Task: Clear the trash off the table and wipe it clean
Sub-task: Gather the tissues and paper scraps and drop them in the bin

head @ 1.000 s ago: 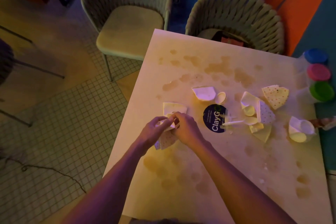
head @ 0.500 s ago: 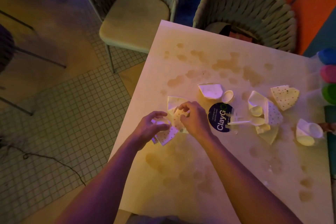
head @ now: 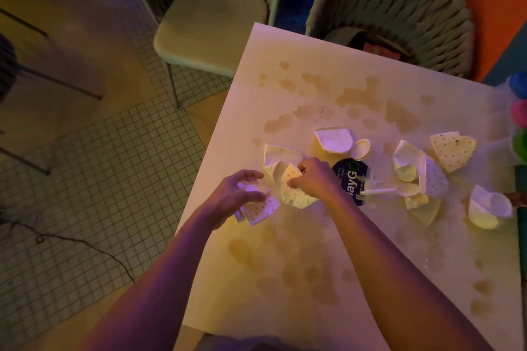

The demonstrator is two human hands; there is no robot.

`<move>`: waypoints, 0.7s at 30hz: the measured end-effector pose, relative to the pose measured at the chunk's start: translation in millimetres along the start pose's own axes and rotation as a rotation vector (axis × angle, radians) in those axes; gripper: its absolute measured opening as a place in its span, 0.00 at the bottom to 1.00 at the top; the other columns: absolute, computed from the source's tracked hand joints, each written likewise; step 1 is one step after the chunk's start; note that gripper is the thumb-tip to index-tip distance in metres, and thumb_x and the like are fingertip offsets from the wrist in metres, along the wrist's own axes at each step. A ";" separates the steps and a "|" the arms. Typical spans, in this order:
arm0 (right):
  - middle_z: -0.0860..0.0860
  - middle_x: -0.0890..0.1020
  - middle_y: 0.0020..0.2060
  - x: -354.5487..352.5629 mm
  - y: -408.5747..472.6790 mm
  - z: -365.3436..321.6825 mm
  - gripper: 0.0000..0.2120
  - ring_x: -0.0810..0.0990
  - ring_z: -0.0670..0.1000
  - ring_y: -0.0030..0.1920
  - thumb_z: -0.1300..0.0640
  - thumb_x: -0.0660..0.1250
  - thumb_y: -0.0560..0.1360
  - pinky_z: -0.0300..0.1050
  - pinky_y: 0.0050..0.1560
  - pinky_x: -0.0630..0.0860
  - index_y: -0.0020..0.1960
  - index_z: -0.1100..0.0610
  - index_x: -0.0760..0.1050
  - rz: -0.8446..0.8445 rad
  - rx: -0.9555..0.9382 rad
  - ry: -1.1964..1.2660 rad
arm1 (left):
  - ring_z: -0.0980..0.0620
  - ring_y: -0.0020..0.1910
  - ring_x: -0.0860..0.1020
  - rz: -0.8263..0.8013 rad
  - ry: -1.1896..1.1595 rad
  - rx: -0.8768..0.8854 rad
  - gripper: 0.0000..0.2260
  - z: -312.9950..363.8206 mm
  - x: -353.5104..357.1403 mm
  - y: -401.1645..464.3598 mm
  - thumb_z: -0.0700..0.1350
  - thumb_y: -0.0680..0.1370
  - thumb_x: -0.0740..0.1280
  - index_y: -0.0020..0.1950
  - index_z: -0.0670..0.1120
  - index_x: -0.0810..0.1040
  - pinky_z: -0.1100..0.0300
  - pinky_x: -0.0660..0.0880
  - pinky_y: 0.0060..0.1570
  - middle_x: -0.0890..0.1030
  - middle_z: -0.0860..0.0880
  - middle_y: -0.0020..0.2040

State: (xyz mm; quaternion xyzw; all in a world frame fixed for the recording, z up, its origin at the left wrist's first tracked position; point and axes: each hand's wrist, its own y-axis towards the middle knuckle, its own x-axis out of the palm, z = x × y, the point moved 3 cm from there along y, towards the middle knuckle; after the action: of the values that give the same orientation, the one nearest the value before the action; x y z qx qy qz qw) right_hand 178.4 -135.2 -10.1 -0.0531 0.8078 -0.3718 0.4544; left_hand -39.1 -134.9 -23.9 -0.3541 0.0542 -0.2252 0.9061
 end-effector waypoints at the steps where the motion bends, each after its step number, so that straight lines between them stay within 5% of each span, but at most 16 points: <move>1: 0.52 0.84 0.47 -4.0 -0.7 0.3 0.14 0.82 0.54 0.46 0.51 0.76 0.70 0.46 0.42 0.78 0.51 0.56 0.80 -0.048 -0.010 0.026 | 0.44 0.53 0.83 -0.009 -0.004 -0.004 0.21 0.0 -2.1 -0.5 0.42 0.67 0.78 0.57 0.55 0.82 0.48 0.80 0.57 0.78 0.47 0.62; 7: 0.55 0.83 0.47 -40.6 2.1 -22.0 0.05 0.82 0.56 0.47 0.56 0.69 0.74 0.44 0.41 0.74 0.48 0.57 0.77 -0.173 -0.099 -0.087 | 0.41 0.55 0.81 -0.022 -0.029 -0.016 0.22 3.2 -12.7 -2.9 0.43 0.64 0.78 0.57 0.56 0.82 0.46 0.78 0.58 0.78 0.45 0.62; 11: 0.57 0.81 0.55 -37.5 20.6 -48.6 0.14 0.80 0.58 0.54 0.57 0.64 0.74 0.44 0.42 0.72 0.58 0.59 0.77 -0.189 -0.131 -0.204 | 0.43 0.55 0.82 -0.017 -0.009 -0.035 0.23 4.8 -13.9 -3.3 0.44 0.64 0.78 0.57 0.56 0.82 0.46 0.79 0.59 0.78 0.46 0.62; 15: 0.56 0.67 0.68 -22.9 38.9 -62.0 0.28 0.67 0.60 0.68 0.52 0.66 0.74 0.52 0.60 0.72 0.72 0.55 0.66 -0.157 -0.159 -0.395 | 0.43 0.56 0.81 0.001 0.048 -0.044 0.23 5.5 -10.6 -1.0 0.46 0.62 0.79 0.55 0.59 0.82 0.43 0.78 0.60 0.78 0.47 0.62; 21: 0.56 0.64 0.67 -6.2 49.6 -58.4 0.38 0.64 0.61 0.66 0.49 0.76 0.68 0.58 0.62 0.72 0.71 0.54 0.62 -0.094 -0.223 -0.374 | 0.43 0.55 0.80 0.001 0.091 -0.045 0.24 3.6 -4.2 1.4 0.47 0.63 0.78 0.58 0.57 0.81 0.43 0.79 0.59 0.78 0.48 0.61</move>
State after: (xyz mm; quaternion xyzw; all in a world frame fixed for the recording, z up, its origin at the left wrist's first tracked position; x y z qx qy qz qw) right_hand 149.3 -64.7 -19.8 -0.2085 0.7421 -0.2847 0.5698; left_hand -41.4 -129.9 -22.5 -0.3637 0.1005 -0.2395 0.8946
